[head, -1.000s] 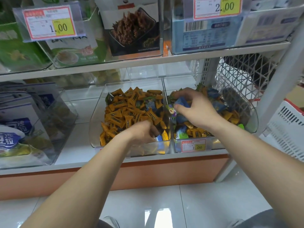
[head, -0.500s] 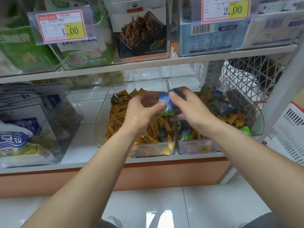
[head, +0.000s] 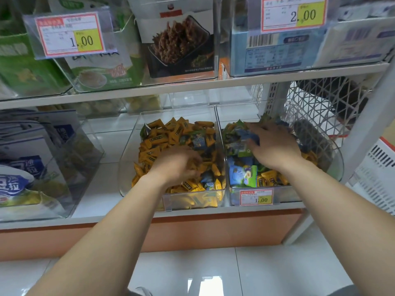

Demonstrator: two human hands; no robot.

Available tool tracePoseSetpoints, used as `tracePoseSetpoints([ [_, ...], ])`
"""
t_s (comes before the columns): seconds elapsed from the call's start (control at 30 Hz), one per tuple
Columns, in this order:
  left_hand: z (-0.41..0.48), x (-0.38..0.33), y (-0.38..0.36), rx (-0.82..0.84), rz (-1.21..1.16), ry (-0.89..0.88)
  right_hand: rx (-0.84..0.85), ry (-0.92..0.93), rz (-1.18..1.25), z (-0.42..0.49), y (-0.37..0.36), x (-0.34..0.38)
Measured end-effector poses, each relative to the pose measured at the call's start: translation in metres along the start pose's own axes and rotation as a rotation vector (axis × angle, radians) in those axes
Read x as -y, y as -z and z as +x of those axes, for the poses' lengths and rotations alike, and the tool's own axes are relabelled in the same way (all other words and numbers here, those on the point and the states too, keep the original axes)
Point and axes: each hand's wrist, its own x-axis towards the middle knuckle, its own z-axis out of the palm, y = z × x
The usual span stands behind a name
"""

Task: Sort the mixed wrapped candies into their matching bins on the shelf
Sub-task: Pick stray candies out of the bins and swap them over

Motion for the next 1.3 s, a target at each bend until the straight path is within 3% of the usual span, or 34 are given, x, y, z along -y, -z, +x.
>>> tracePoseSetpoints([
  [0.07, -0.005, 0.008, 0.009, 0.046, 0.113, 0.035, -0.001, -0.058, -0.052, 0.004, 0.002, 0.006],
  [0.13, -0.008, 0.011, 0.018, 0.117, 0.198, 0.095, -0.118, -0.061, -0.099, 0.003, 0.006, 0.015],
  [0.23, -0.005, 0.007, 0.019, 0.099, 0.255, 0.168, -0.272, 0.152, 0.061, -0.004, 0.012, 0.033],
  [0.37, 0.007, -0.015, -0.003, -0.105, 0.274, 0.022, -0.09, 0.339, 0.095, -0.014, -0.003, 0.049],
  [0.47, 0.014, -0.022, -0.014, 0.013, -0.024, 0.02, 0.007, 0.298, 0.128, -0.015, -0.013, 0.044],
  [0.57, 0.018, -0.019, -0.022, 0.078, -0.126, 0.094, 0.023, 0.344, 0.071, -0.014, -0.018, 0.042],
  [0.7, 0.021, -0.021, -0.03, 0.102, -0.035, 0.061, -0.015, 0.371, -0.025, -0.02, -0.03, 0.043],
  [0.97, 0.017, -0.019, -0.032, -0.026, 0.054, 0.109, 0.036, 0.353, 0.056, -0.02, -0.025, 0.042],
  [1.17, 0.009, -0.003, -0.007, -0.096, -0.238, 0.147, 0.067, 0.345, 0.139, -0.021, -0.014, 0.043],
  [1.3, -0.004, 0.003, 0.016, -0.253, -0.567, 0.187, -0.099, 0.387, 0.177, -0.022, -0.007, 0.052],
])
